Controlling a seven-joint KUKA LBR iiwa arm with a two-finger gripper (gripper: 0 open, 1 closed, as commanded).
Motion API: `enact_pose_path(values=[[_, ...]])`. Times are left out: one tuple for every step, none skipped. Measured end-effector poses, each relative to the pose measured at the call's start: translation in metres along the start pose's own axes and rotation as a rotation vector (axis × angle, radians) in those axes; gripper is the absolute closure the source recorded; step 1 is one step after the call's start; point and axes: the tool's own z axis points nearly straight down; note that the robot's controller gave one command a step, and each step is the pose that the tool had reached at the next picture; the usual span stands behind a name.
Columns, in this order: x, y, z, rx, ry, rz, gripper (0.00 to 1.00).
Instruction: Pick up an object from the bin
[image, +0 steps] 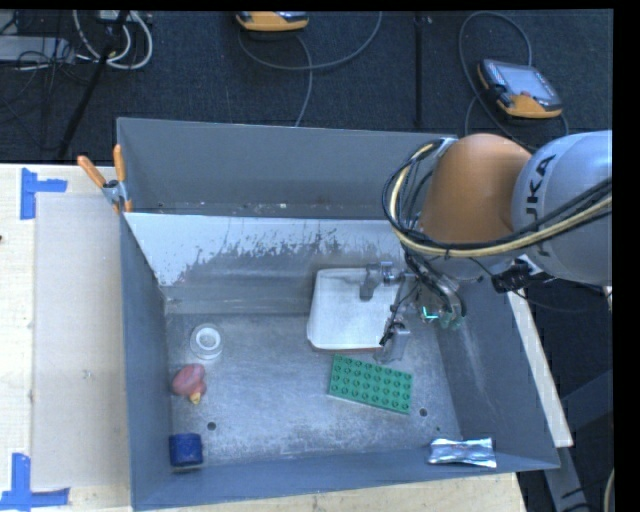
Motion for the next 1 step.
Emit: enact_pose_path(values=[[0.0498,-0.0148,0.0898,0.0,0.001,-0.055,0.0]])
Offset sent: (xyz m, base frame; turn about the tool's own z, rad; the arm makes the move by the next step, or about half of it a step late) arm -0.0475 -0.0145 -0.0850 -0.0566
